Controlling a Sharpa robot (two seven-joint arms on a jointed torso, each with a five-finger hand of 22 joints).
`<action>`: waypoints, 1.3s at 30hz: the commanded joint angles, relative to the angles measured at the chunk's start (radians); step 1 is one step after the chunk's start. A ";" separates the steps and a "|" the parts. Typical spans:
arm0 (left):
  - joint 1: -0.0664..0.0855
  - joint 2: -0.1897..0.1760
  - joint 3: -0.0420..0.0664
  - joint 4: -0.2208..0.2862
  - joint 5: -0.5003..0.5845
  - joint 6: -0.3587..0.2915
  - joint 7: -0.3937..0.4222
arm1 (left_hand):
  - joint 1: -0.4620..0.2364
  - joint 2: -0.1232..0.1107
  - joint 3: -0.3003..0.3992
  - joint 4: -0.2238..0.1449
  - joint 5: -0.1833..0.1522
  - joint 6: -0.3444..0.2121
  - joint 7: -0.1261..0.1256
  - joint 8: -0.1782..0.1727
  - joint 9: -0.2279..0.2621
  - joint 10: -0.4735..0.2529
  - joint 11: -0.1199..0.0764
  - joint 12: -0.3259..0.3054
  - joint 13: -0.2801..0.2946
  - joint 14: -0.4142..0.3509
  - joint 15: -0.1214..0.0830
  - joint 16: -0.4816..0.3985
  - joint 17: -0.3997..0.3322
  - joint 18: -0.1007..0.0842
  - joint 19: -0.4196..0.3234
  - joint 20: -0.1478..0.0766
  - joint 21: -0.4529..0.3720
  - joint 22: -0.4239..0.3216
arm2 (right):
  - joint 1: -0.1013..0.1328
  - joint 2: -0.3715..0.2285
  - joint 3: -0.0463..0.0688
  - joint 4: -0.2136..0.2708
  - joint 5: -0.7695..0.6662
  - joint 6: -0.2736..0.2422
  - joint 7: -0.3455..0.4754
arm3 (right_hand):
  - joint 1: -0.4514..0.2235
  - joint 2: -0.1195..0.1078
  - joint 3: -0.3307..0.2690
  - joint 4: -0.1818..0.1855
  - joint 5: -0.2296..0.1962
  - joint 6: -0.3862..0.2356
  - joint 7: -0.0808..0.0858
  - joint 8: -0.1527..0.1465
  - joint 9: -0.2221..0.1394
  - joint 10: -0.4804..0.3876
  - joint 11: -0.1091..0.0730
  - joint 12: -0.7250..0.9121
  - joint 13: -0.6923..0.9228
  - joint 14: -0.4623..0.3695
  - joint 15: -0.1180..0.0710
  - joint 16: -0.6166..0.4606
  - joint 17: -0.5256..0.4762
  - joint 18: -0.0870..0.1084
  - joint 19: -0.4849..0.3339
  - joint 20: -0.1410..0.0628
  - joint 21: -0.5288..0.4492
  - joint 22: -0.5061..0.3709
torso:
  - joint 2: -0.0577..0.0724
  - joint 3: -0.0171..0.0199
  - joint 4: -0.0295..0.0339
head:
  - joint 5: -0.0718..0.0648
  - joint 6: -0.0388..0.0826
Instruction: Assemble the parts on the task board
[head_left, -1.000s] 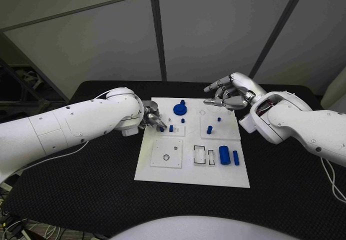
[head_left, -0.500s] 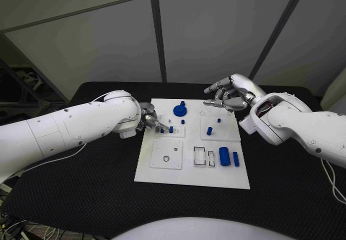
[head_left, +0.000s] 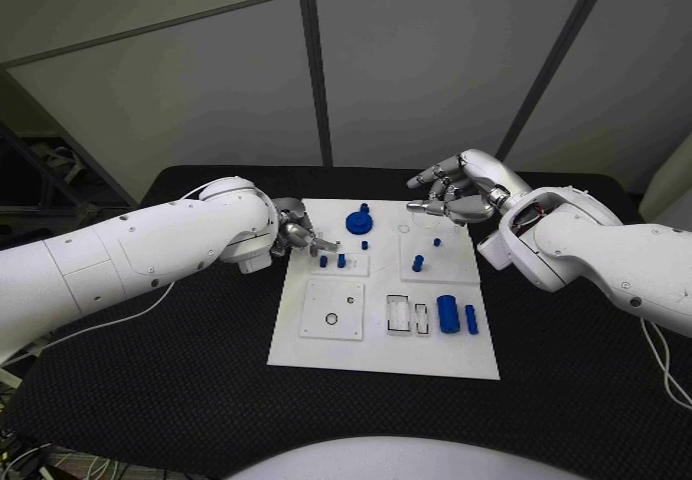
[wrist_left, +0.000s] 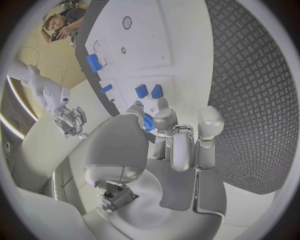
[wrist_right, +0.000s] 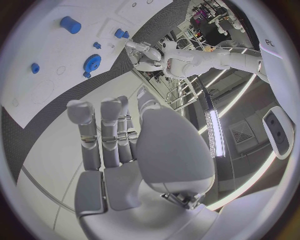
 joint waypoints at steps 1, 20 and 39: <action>0.006 -0.003 0.005 0.005 0.074 -0.064 0.072 | 0.022 0.004 -0.018 0.000 -0.005 -0.034 0.011 -0.027 -0.022 -0.064 0.016 -0.222 -0.084 0.045 0.023 -0.061 0.062 0.028 -0.073 0.011 -0.089 -0.092 | 0.002 -0.001 0.000 0.000 0.013 -0.004 0.009 | -0.010 -0.002 0.000 0.004 0.006 0.004 0.000 -0.004 -0.002 -0.003 0.000 0.004 -0.001 0.007 0.000 -0.002 0.001 0.008 0.007 0.001 -0.004 -0.001 | 0.000 0.0001 0.0000 | -0.001 0.002; 0.022 0.087 -0.034 -0.061 -0.099 -0.286 0.552 | 0.457 -0.032 0.110 -0.169 0.104 -0.169 0.123 -0.051 -0.637 -0.335 0.135 -0.660 -0.916 -0.276 0.127 -0.756 -0.658 0.064 -0.267 0.113 -0.437 -0.343 | 0.002 -0.001 0.000 -0.003 0.015 -0.009 0.007 | -0.010 0.000 0.001 0.003 0.007 0.004 0.000 -0.004 -0.001 -0.003 0.000 0.006 -0.002 0.008 0.000 -0.002 0.003 0.008 0.009 0.001 -0.004 0.000 | 0.001 0.0006 -0.0016 | -0.016 0.014; 0.016 0.186 -0.085 -0.168 -0.338 -0.203 0.514 | 0.407 -0.039 0.123 -0.213 0.106 -0.123 0.119 -0.047 -0.820 -0.299 0.132 -0.653 -1.151 -0.122 0.116 -0.444 -0.447 0.065 -0.187 0.105 -0.355 -0.274 | 0.002 0.003 0.000 -0.002 0.014 -0.008 0.008 | -0.004 0.003 0.005 -0.001 0.009 0.005 -0.001 -0.003 -0.001 -0.003 -0.001 0.007 -0.003 0.010 0.000 -0.003 0.006 0.008 0.010 0.001 -0.004 0.001 | 0.000 -0.0002 -0.0005 | -0.025 0.014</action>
